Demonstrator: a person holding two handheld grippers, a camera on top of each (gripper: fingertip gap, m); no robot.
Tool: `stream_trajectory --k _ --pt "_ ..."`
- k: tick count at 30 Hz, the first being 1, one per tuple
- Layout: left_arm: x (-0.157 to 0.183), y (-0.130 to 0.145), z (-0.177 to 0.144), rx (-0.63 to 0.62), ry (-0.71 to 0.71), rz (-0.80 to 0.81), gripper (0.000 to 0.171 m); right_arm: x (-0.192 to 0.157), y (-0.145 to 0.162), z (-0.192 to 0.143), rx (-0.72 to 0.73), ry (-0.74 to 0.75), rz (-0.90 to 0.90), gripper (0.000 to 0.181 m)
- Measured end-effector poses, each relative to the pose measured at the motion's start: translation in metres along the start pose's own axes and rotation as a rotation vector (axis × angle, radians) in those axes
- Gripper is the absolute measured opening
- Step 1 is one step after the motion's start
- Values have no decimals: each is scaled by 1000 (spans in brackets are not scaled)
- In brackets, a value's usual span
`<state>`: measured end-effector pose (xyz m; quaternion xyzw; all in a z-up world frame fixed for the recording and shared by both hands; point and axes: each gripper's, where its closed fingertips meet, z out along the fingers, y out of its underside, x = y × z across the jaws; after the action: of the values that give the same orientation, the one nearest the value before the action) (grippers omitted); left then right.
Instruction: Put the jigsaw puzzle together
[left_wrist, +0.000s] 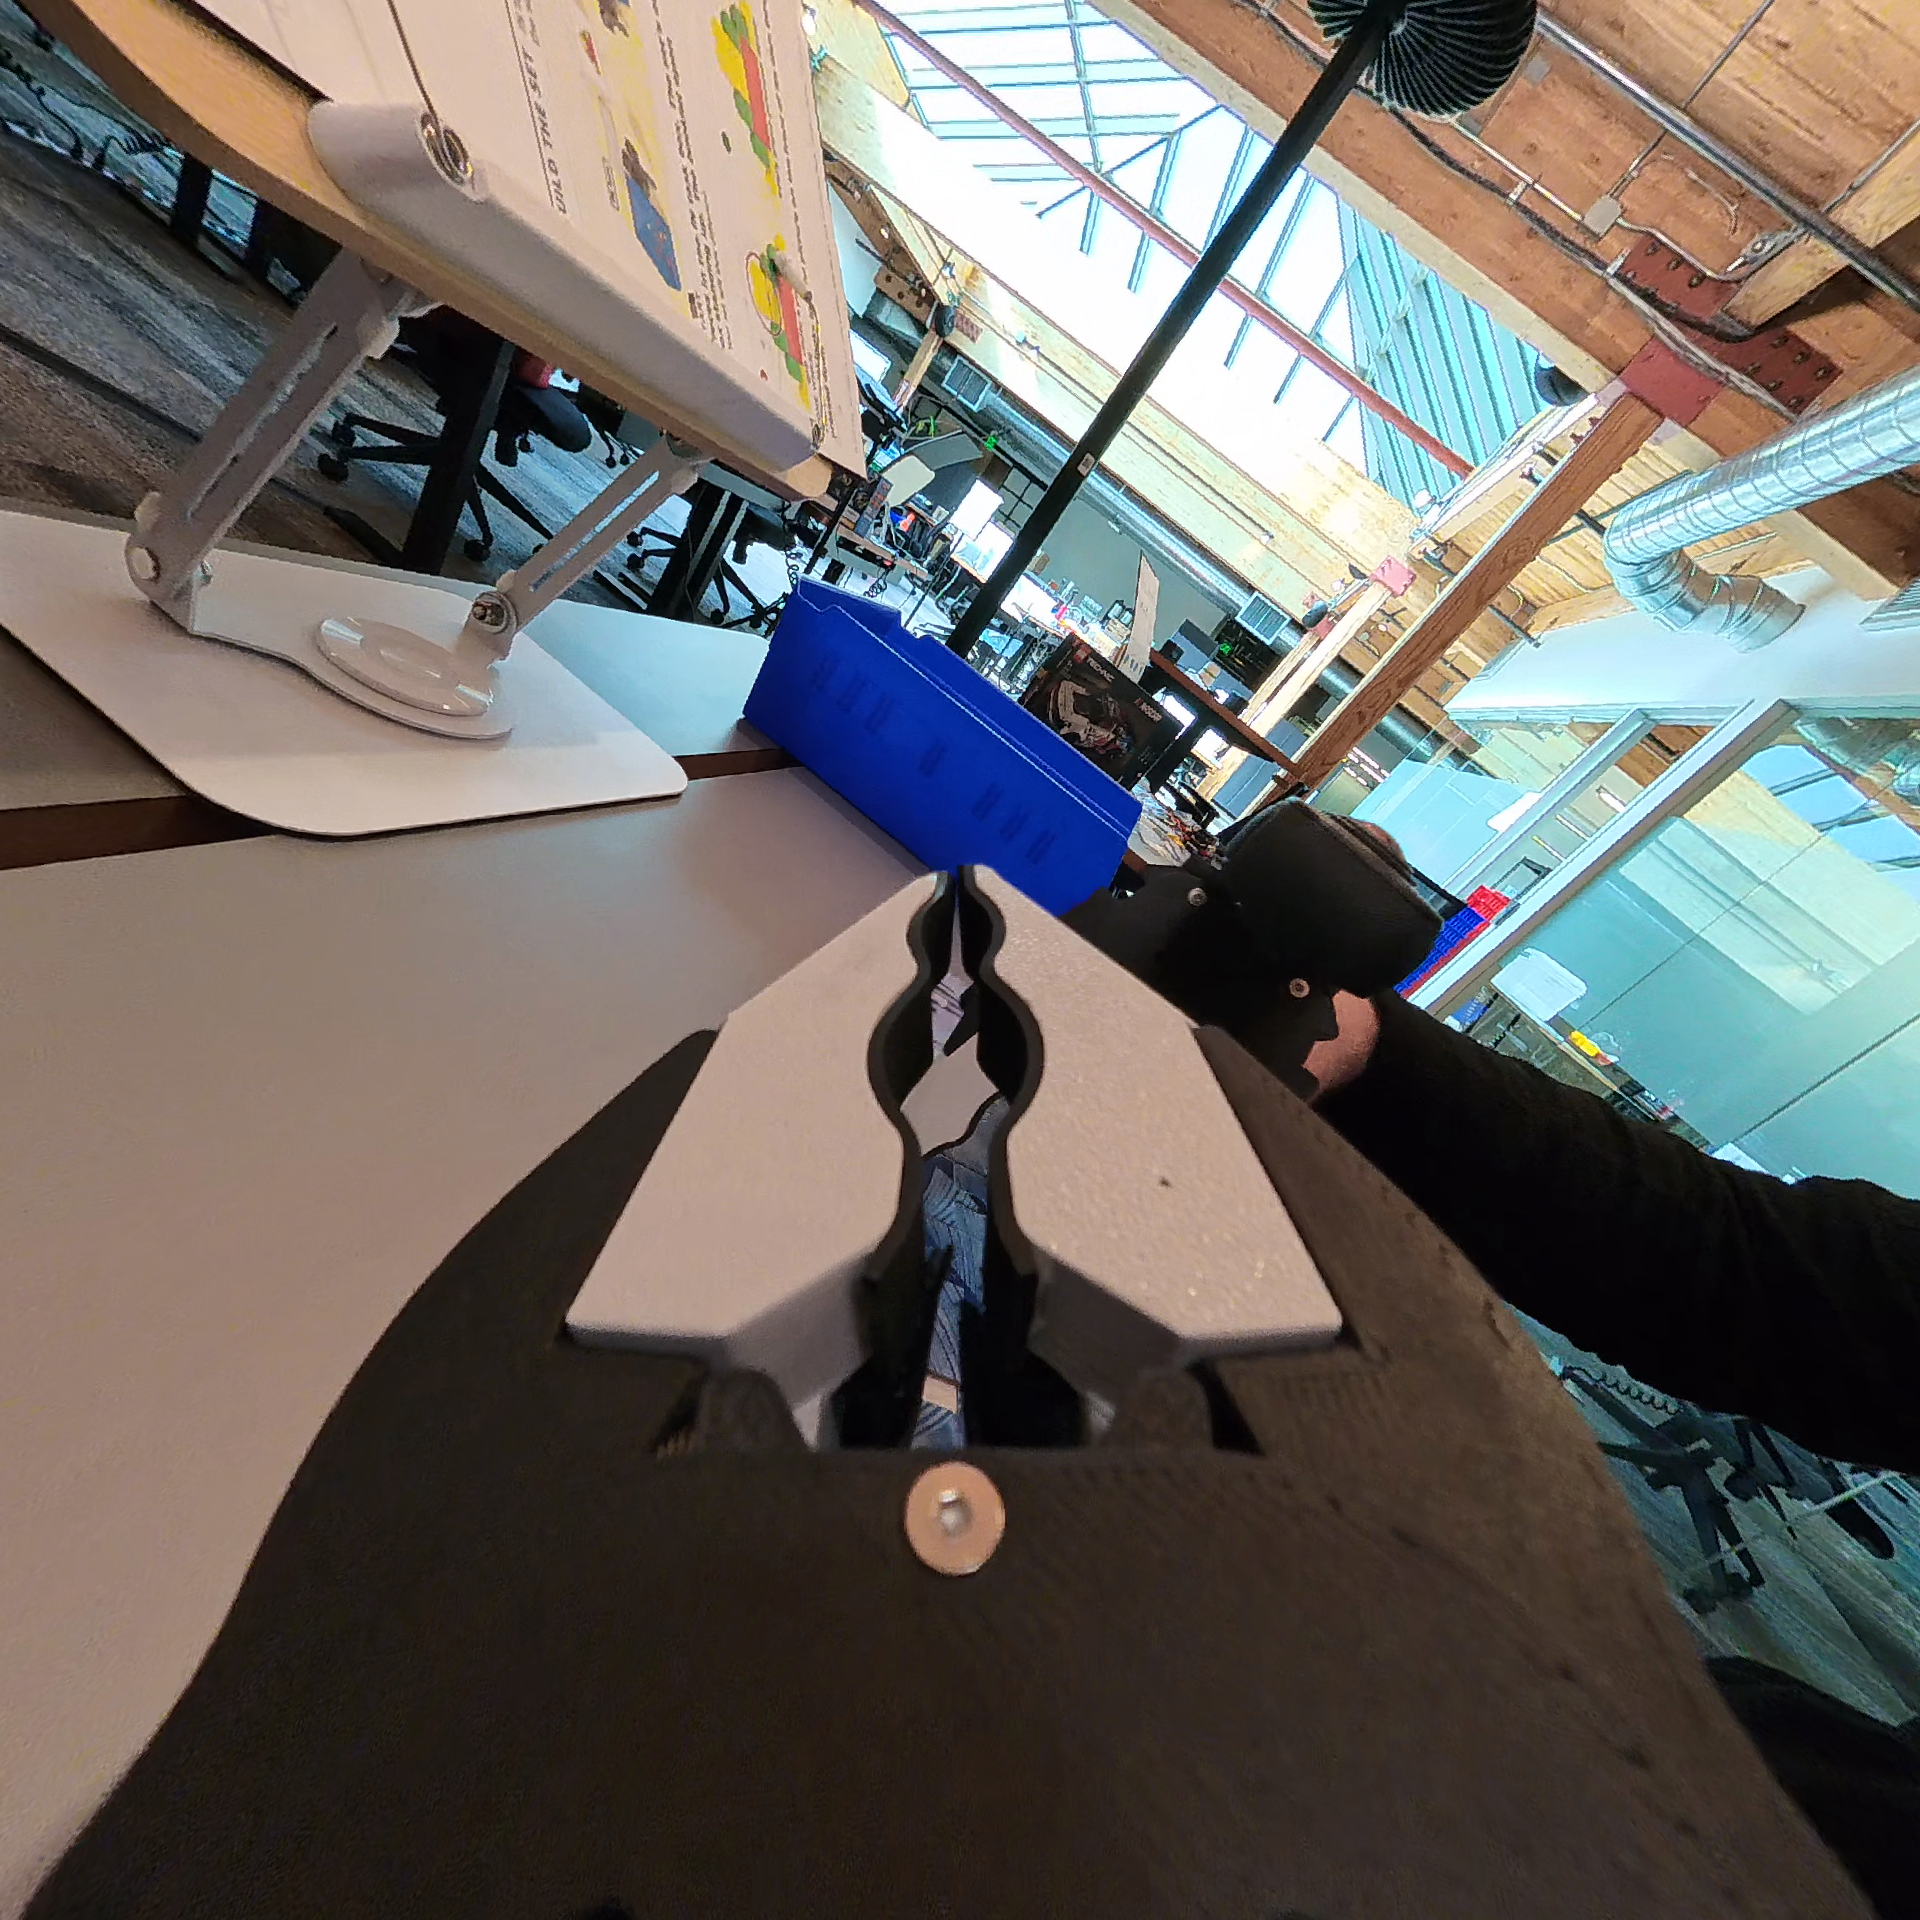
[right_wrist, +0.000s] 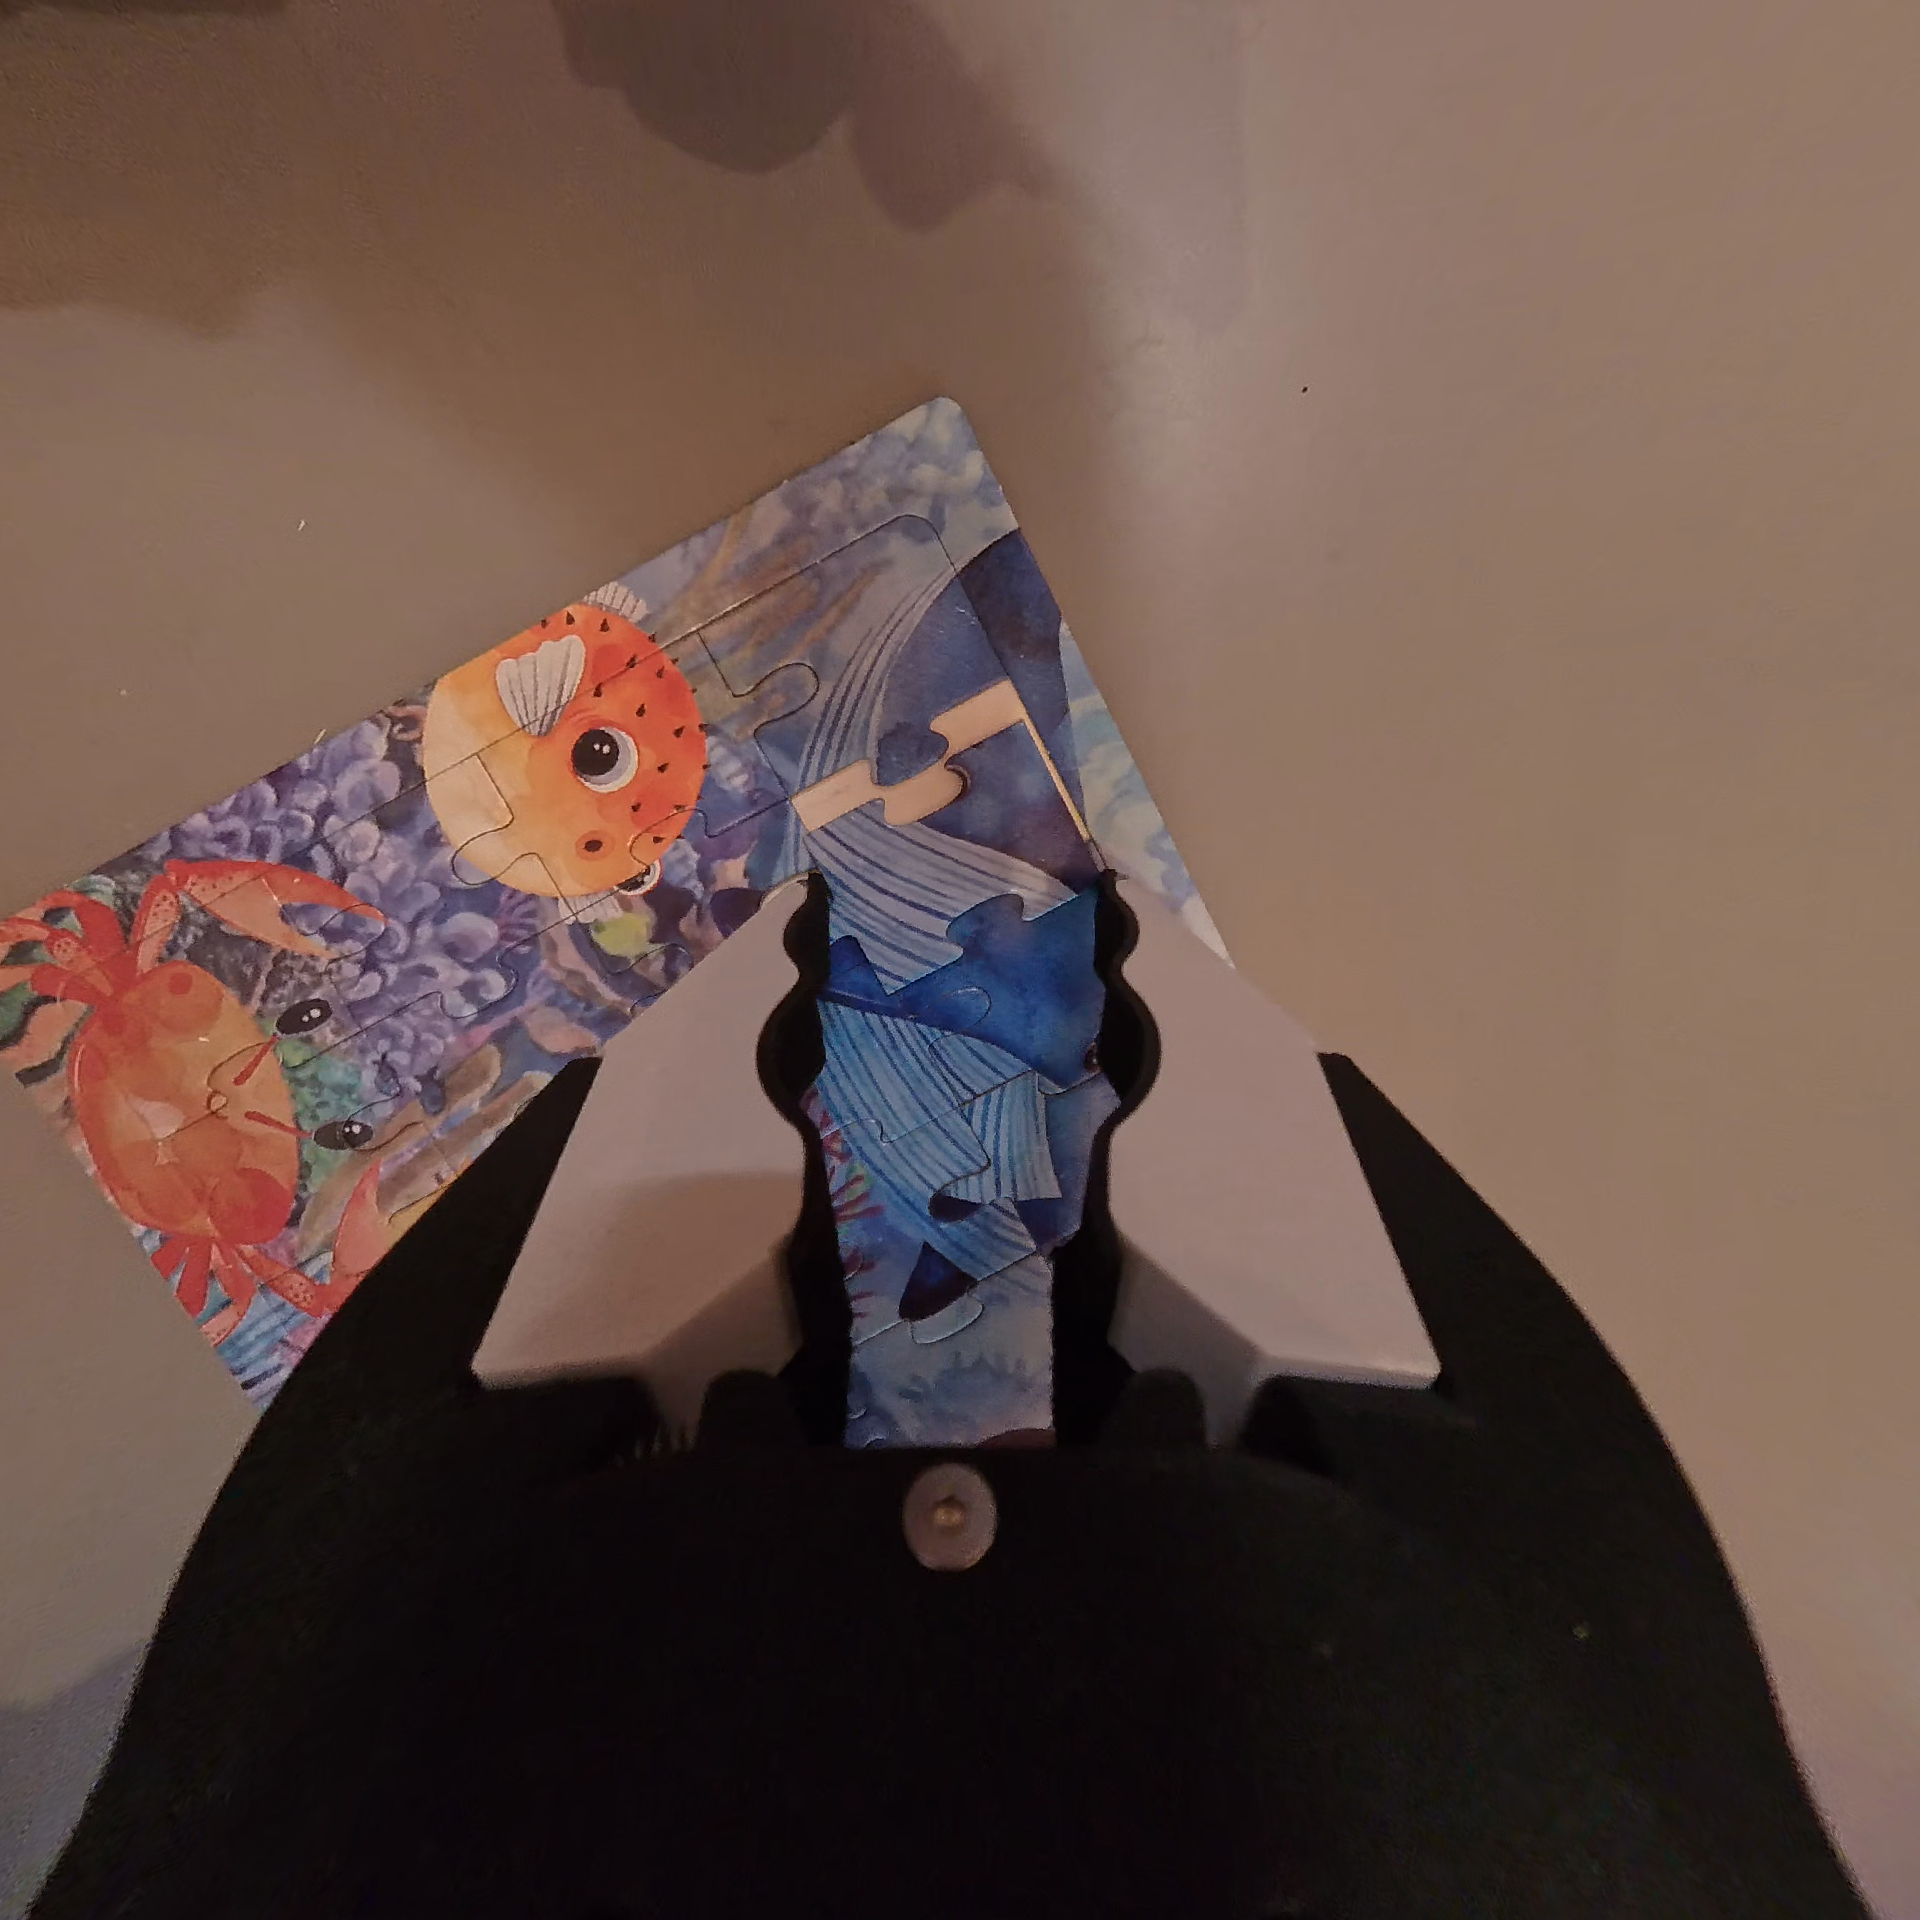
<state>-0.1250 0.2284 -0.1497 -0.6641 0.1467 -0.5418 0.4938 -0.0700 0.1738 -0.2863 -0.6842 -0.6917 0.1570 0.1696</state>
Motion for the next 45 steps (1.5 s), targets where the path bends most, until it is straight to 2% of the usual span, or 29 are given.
stream_trajectory --k 5,6,14,24,28,32,39,42,45 --pt "0 1 1 -8 -2 4 0 -1 -1 -1 27 -3 21 43" --pt "0 1 1 -7 -3 3 0 -1 0 -2 33 -9 25 22" --pt "-3 4 1 -15 -10 0 0 -8 -2 -7 70 -55 77 23" --pt "-4 9 4 -36 -12 3 0 -17 -6 1 -18 -7 138 24" --pt "-4 9 4 -40 -14 7 0 -18 -5 1 -76 19 170 38" --pt "-4 8 3 -35 -12 5 0 -20 -3 0 -119 51 199 30" --pt "-2 6 2 -29 -8 6 0 -23 -15 7 -42 69 224 42" --pt "-2 6 2 -27 -7 5 0 -26 -18 8 -1 45 252 30" --pt "-2 6 2 -29 -6 6 0 -26 -16 7 8 39 264 27"
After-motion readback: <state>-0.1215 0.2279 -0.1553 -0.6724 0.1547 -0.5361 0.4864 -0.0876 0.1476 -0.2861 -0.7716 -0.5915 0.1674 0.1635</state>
